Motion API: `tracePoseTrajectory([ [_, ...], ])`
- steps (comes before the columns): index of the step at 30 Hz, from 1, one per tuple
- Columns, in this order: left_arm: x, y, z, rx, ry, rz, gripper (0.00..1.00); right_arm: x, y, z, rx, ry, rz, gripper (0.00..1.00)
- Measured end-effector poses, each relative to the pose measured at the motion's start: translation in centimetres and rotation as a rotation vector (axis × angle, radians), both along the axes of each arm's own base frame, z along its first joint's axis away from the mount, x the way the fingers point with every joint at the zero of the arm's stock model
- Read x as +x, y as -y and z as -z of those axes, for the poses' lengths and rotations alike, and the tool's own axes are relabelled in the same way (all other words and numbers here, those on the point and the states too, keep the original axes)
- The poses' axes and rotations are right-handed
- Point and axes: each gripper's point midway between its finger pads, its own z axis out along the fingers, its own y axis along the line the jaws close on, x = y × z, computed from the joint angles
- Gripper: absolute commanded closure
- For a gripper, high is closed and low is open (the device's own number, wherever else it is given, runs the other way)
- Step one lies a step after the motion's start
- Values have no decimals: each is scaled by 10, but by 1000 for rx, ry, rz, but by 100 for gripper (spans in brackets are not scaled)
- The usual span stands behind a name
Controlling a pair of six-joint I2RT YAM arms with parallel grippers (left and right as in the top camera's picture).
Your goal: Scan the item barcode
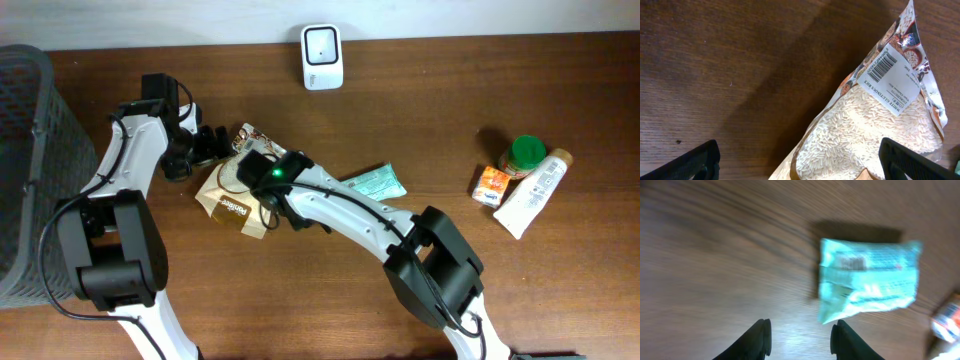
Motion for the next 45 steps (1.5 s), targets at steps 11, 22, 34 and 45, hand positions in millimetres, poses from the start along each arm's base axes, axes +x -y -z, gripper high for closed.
tracePoseTrajectory([
  [11,-12,26,2,-2,-46,61,1,56,64,-53,390,-168,175,53],
  [22,-21,153,-8,-150,25,340,22,63,159,2,670,-340,312,49],
  [34,-18,181,-19,-236,73,389,27,58,157,29,845,-349,249,48],
  [45,-30,238,-45,-378,87,472,62,67,150,25,896,-318,219,48],
])
